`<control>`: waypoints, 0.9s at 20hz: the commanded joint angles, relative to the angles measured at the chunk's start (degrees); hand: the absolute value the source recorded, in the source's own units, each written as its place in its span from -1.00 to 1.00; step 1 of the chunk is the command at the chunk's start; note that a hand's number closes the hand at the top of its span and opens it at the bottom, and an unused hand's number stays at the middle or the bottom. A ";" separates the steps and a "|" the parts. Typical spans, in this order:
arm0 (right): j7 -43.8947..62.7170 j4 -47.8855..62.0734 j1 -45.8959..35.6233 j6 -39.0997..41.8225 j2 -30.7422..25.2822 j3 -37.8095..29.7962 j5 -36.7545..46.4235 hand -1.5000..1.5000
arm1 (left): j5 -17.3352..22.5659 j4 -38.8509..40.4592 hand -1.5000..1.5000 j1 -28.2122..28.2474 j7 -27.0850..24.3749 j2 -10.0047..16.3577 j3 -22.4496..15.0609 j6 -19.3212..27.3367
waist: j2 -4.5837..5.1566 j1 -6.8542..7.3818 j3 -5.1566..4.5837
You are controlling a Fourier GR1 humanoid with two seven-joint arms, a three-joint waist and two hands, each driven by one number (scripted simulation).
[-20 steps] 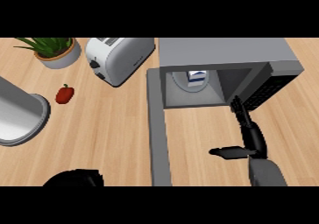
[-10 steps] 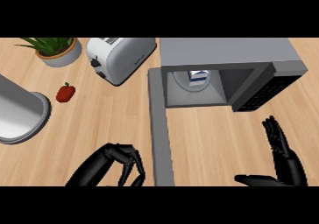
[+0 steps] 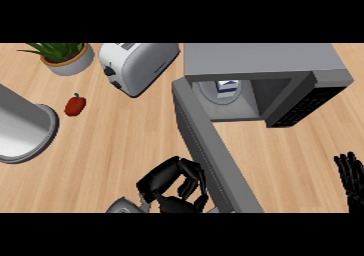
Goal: Pick up the milk, place it into the microwave and close the microwave
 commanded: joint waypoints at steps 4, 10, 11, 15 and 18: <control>-1.05 -4.46 4.64 7.09 -4.06 -3.38 -6.47 -1.00 | 9.90 18.14 1.00 -11.13 -6.42 -0.23 -15.88 13.34 | 0.43 -1.55 -0.04; 0.44 -10.68 1.58 7.60 -3.97 -2.37 -9.06 -1.00 | 16.33 19.49 1.00 -14.87 -4.21 -0.23 -24.72 28.77 | 0.68 -3.88 -0.14; 2.11 -11.85 0.20 6.20 -3.65 -1.58 -8.13 -1.00 | 18.68 17.84 1.00 -15.76 -2.31 -0.23 -26.11 30.03 | 0.77 -4.05 -0.18; 3.88 -13.92 0.71 9.68 -5.85 -2.06 -12.27 -1.00 | 21.87 18.94 1.00 -19.27 -2.53 -0.22 -25.94 36.07 | 1.06 -6.20 -0.27; 5.94 -15.52 -0.29 10.99 -7.42 -0.87 -13.00 -1.00 | 26.33 17.13 1.00 -20.43 -4.34 -0.23 -25.15 38.94 | 1.49 -7.03 -0.41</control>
